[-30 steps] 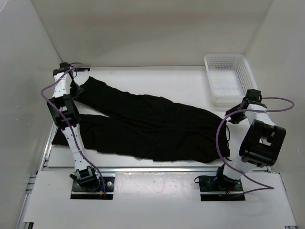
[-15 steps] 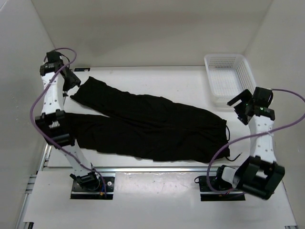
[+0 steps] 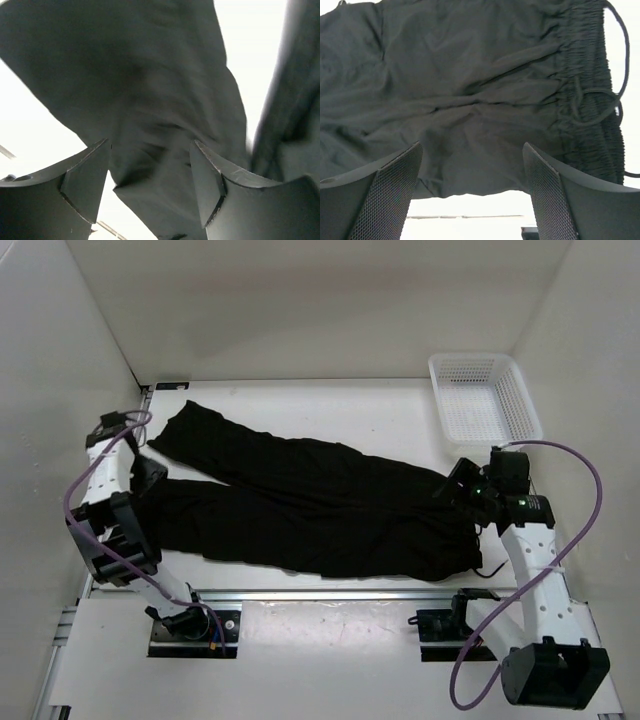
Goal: Fold and stack the trousers
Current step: Fold the trousers
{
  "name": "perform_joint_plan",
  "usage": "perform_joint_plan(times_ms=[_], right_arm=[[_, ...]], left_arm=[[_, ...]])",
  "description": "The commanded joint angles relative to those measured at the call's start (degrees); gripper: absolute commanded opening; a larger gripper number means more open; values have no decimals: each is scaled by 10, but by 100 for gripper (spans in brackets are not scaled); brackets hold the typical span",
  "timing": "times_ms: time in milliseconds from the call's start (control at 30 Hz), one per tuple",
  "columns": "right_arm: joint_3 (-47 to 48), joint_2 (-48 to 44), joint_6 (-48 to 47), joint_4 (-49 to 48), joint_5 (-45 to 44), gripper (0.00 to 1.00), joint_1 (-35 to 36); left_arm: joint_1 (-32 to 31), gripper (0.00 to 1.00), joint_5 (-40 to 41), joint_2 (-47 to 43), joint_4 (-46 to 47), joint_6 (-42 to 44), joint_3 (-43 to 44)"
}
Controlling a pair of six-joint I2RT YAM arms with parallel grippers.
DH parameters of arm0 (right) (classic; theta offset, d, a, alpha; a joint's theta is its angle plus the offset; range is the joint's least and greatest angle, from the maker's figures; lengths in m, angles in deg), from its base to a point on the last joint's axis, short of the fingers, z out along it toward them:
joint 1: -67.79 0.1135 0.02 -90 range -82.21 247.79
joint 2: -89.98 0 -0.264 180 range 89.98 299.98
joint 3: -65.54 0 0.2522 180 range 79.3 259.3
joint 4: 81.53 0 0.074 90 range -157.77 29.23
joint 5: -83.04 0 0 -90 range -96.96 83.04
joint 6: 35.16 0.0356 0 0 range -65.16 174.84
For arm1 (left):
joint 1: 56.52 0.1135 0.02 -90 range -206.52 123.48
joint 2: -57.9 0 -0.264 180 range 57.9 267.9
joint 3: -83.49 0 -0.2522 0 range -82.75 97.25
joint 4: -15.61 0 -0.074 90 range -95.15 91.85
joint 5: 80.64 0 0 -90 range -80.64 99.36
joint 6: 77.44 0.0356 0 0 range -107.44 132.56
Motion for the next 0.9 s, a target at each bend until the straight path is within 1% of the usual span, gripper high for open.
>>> perform_joint_plan(times_ms=[0,67,100,167,233,300,367,500,567,600,633,767,867], right_arm=[[-2,-9,-19,16,1,85,19],[4,12,-24,16,1,85,24],[4,20,-29,11,1,85,24],[21,39,-29,11,1,85,35],[29,47,-29,5,-5,85,40],[37,47,-23,5,-13,85,40],[30,35,-15,-2,-21,85,40],[8,24,0,-7,-22,85,45],[0,24,20,-7,-22,82,45],[-11,18,20,-7,-22,82,45],[-16,7,29,-7,-22,81,45],[-24,1,37,-7,-22,81,45],[-19,13,37,-7,-22,81,45]], left_arm=[[89,75,11,-39,26,-2,-38],[141,74,-13,-56,42,4,-75],[154,74,-25,-56,55,4,-83],[167,71,-41,-63,66,4,-93],[173,71,-35,-73,75,-13,-99],[195,71,-35,-83,87,-32,-121],[224,71,-67,-105,132,-32,-156],[229,71,-72,-79,138,-32,-162],[235,68,-84,-55,138,-32,-169],[243,68,-108,-48,138,-32,-182],[243,67,-115,-42,138,-32,-182],[243,67,-98,-36,138,-37,-182],[243,66,-90,-43,144,-50,-189]])
